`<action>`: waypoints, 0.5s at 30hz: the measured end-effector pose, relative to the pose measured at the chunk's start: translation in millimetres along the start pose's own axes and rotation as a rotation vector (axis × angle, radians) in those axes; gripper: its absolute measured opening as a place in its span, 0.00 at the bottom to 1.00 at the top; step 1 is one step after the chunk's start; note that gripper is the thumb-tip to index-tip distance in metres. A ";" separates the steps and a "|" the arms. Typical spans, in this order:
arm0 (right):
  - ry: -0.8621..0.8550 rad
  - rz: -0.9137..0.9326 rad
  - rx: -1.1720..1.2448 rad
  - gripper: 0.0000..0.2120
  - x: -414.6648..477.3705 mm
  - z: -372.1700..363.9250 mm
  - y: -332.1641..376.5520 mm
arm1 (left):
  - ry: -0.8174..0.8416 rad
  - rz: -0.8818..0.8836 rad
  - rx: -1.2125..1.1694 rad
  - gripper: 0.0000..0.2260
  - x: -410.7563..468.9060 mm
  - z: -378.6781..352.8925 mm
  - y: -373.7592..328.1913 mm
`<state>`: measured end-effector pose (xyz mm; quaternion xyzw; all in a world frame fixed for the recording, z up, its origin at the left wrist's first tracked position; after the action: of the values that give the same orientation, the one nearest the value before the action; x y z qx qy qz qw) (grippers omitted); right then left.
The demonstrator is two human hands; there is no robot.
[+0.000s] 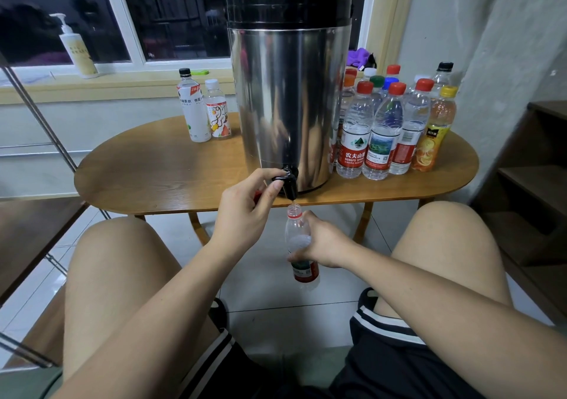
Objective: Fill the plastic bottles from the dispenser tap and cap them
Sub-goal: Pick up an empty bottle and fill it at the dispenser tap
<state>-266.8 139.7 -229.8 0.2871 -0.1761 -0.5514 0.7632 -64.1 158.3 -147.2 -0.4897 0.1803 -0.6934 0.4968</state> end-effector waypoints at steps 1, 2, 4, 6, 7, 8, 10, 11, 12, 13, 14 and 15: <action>0.001 0.001 -0.002 0.46 0.3 0.1 0.2 | -0.001 -0.002 0.000 0.10 0.0 0.2 -0.1; 0.001 0.004 -0.004 0.46 0.3 0.4 0.6 | -0.001 -0.003 0.001 0.10 -0.1 0.2 -0.3; 0.000 0.009 -0.012 0.46 0.3 0.5 0.9 | -0.001 -0.004 0.003 0.10 -0.2 0.1 -0.8; -0.003 0.007 -0.014 0.47 -0.2 0.5 0.8 | -0.002 -0.005 0.005 0.09 -0.4 0.1 -1.5; -0.005 0.004 -0.012 0.46 -0.5 0.7 0.8 | -0.003 -0.007 0.007 0.09 -0.4 0.0 -1.9; -0.005 -0.001 -0.009 0.46 -0.9 0.8 0.5 | -0.004 -0.009 0.010 0.09 -0.5 0.1 -2.0; -0.005 -0.004 -0.008 0.46 -1.0 1.0 0.2 | -0.004 -0.008 0.015 0.09 -0.5 0.1 -2.0; -0.006 -0.004 -0.006 0.46 -1.0 1.0 0.2 | -0.004 -0.006 0.017 0.09 -0.3 0.0 -2.0; -0.006 -0.003 -0.006 0.46 -0.9 1.1 0.1 | -0.004 -0.005 0.018 0.09 -0.3 0.0 -1.9; -0.006 -0.005 -0.006 0.47 -0.8 1.0 0.1 | -0.003 -0.004 0.018 0.09 -0.3 -0.2 -1.6; -0.006 -0.005 -0.006 0.47 -0.7 1.0 0.1 | -0.002 -0.003 0.018 0.09 -0.4 -0.3 -1.5; -0.007 -0.007 -0.005 0.47 -0.8 1.0 0.1 | 0.000 -0.002 0.017 0.09 -0.4 -0.4 -1.3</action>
<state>-267.5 140.3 -229.0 0.2838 -0.1762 -0.5555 0.7615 -65.2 159.2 -146.6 -0.4856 0.1739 -0.6954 0.5004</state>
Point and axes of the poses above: each hand's wrist, its own x-axis towards the middle knuckle, its own z-axis out of the back of the hand, y = z × x, the point moved 1 cm from there along x, towards the middle knuckle, and after that the axes turned 13 degrees about z, right-handed, at the moved point
